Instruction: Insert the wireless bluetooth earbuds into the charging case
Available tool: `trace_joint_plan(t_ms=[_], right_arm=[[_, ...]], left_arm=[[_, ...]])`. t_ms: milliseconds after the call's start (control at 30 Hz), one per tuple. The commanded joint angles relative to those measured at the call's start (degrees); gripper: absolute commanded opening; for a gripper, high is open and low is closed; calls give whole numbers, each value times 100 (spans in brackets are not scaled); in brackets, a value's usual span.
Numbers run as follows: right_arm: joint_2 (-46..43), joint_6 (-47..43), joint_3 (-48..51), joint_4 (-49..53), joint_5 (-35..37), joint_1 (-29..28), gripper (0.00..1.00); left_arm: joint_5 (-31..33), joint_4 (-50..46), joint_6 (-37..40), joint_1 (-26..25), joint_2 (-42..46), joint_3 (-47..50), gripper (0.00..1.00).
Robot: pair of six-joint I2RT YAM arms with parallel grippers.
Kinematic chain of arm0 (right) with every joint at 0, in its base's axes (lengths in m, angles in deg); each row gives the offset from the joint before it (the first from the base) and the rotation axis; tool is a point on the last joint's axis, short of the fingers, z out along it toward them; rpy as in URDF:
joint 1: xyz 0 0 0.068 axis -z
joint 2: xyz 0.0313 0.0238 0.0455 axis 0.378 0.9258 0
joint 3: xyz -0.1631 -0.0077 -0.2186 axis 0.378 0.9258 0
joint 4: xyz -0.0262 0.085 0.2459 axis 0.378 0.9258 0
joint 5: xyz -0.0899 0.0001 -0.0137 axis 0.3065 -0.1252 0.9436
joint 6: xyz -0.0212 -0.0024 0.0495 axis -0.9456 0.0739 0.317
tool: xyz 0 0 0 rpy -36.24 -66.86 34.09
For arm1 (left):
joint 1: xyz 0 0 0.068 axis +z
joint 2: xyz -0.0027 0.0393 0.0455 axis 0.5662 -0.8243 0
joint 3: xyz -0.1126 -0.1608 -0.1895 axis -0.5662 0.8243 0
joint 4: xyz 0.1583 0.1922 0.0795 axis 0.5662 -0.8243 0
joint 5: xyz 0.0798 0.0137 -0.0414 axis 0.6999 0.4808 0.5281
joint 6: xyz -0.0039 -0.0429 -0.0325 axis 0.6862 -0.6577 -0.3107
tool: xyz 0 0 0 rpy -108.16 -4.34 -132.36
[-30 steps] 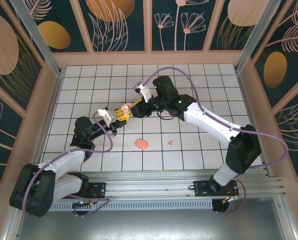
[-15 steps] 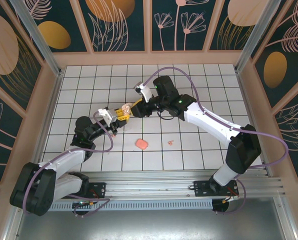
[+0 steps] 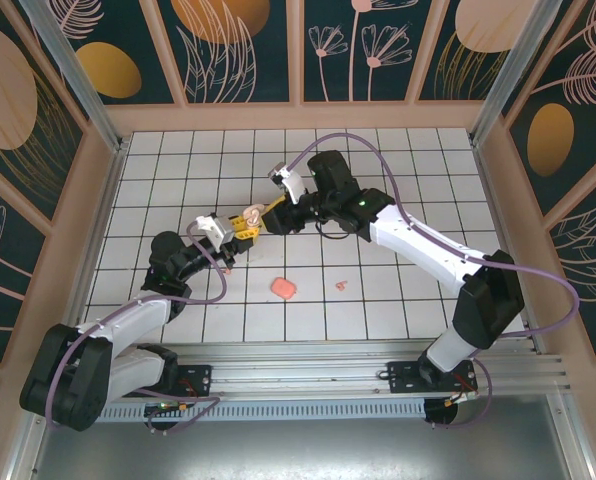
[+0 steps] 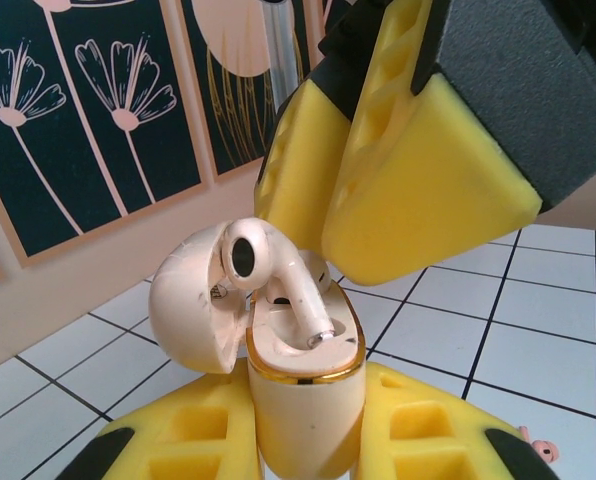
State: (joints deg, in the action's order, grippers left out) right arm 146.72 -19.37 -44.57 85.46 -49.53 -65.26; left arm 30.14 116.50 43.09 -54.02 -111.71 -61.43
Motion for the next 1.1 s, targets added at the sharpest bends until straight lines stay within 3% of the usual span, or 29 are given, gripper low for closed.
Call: trace_joint_plan(t_ms=[0,1067], right_arm=[[-251,59,-26,-51,-93,60,42],[75,-158,-598,53,-401,65,42]], left_arm=[[28,131,84,-27,-33,-151,3],[-199,91,12,-35,-16,-234,3]])
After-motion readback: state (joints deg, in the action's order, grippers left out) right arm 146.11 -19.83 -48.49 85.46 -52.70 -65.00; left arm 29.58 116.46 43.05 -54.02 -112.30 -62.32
